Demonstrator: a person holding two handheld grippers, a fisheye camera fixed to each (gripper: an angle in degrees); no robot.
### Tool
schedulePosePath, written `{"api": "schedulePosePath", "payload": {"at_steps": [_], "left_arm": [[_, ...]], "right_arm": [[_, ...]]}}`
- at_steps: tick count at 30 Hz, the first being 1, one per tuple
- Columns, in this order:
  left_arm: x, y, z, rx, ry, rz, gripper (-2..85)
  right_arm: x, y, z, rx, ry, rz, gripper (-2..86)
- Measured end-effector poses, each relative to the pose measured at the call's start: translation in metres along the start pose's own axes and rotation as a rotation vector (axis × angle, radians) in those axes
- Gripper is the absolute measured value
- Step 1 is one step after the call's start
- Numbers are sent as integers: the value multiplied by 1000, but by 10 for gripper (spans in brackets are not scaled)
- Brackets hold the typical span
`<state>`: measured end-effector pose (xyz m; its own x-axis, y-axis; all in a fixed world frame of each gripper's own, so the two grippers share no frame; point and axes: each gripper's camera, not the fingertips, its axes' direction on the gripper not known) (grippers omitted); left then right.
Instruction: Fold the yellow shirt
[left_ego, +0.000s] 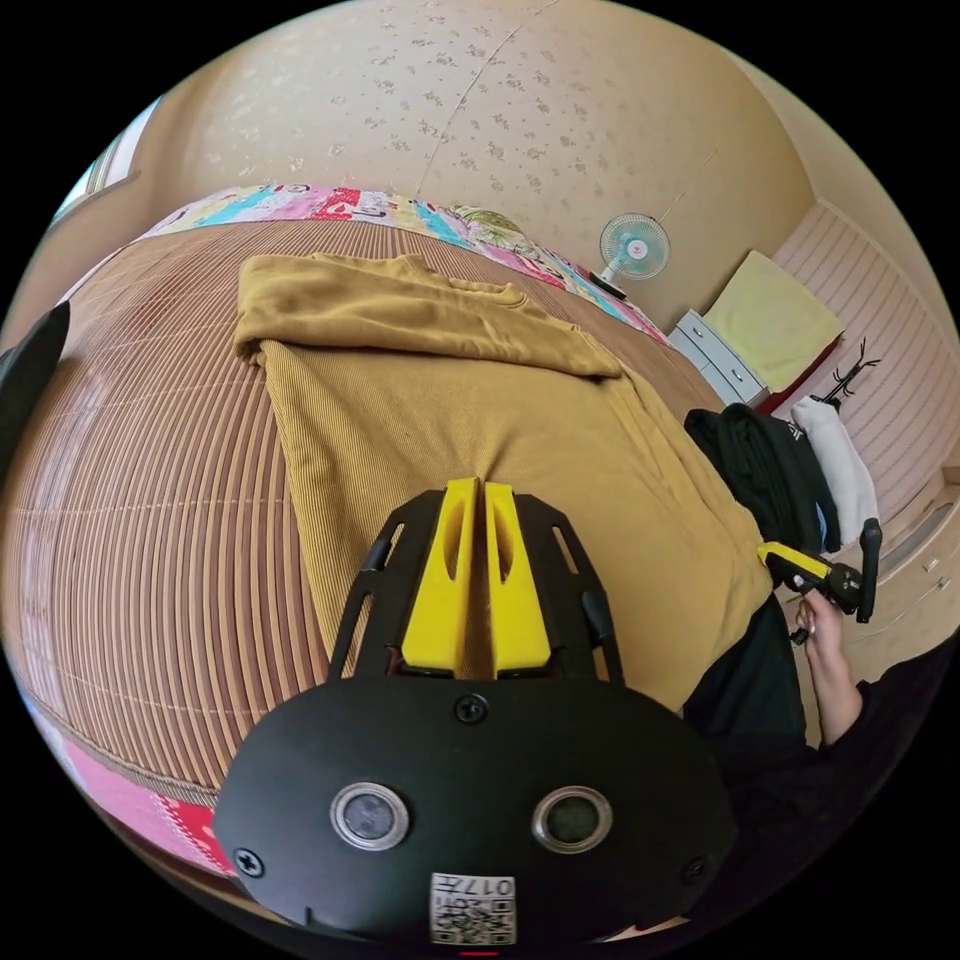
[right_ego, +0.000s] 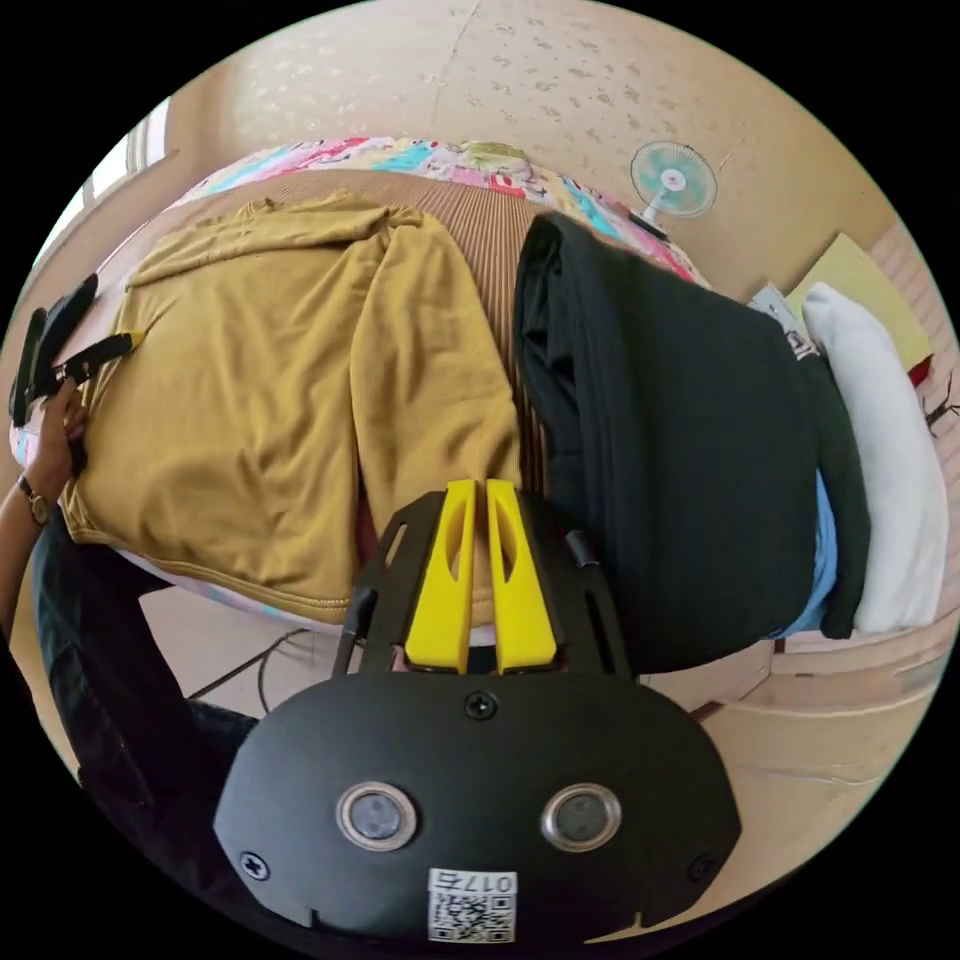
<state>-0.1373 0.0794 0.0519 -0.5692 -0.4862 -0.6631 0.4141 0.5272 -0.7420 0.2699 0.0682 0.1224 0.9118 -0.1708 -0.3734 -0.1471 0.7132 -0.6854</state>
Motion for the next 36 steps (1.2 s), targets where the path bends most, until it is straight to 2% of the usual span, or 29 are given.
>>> {"api": "schedulePosePath", "payload": {"at_steps": [4, 6, 8, 10, 11, 14, 19, 21, 26, 29, 31, 33, 36], "left_arm": [[-11, -4, -4, 3, 12, -5, -3], [-13, -6, -6, 3, 7, -2, -4], [-16, -9, -9, 4, 2, 0, -4], [-18, -10, -11, 6, -1, 3, -4], [-19, -12, -12, 6, -1, 3, -4], [-25, -16, -15, 7, 4, 0, -4], [-31, -20, -19, 13, 6, 2, -5], [-32, -23, -20, 13, 6, 2, -5], [-38, -29, -26, 14, 15, -3, -5], [-41, -33, -29, 16, 24, -6, -5], [-43, -35, -31, 16, 27, -8, -5], [-44, -37, -33, 18, 31, -9, -5], [-47, -40, -36, 18, 40, -12, -5]], "right_arm": [[-5, -16, -92, 297, -66, 1, 23], [-19, -28, -130, 424, -171, -76, 21], [-49, -41, -158, 511, -414, -270, 18], [-80, -45, -153, 511, -610, -456, 13], [-101, -47, -140, 452, -705, -531, 12], [-128, -35, -106, 288, -820, -573, 17], [-102, 0, -74, 229, -806, -468, 60], [-98, 5, -68, 201, -778, -495, 86], [-134, 25, -79, 289, -773, -784, 119], [-174, 28, -53, 188, -756, -948, 119], [-189, 23, -31, 90, -727, -971, 105], [-186, 18, -28, 105, -686, -951, 85], [-155, -3, -41, 105, -778, -914, 67]]}}
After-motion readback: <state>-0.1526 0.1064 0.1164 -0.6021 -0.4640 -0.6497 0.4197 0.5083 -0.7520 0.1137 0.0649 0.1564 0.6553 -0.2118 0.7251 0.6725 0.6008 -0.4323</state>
